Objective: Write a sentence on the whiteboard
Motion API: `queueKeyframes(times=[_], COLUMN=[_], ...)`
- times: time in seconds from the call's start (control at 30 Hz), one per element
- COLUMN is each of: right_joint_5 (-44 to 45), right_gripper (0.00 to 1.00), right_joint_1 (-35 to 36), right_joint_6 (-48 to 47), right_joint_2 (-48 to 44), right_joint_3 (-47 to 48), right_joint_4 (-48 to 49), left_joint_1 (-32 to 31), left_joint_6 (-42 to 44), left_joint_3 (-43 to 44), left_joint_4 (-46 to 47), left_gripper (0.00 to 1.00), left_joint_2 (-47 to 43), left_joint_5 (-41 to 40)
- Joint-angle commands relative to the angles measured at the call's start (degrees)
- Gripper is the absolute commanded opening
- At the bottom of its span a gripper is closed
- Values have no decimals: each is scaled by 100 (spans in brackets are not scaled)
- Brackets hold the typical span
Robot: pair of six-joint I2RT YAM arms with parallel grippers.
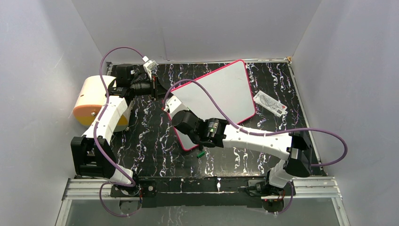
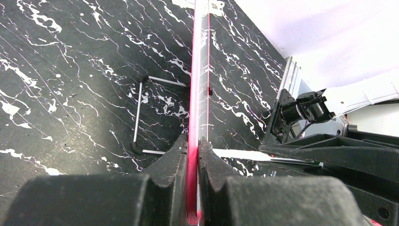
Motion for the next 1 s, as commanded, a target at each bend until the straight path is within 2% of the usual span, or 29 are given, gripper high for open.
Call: queueKeyframes(times=[0.0,0.97], right_joint_5=[135,281], right_gripper=[0,0], right_joint_1=[-42,-66], right_joint_6=[1,-251], right_joint_2=[-215,-354], right_joint_3=[-87,-253], right_joint_4=[404,1026], left_joint_1=[-61,-61], left_joint_6=[212,210], left_joint_3=[-189,-204], left_joint_4=[-246,-248], left_gripper=[0,0], left_joint_2=[-42,-34], left_joint_5=[-286,-271])
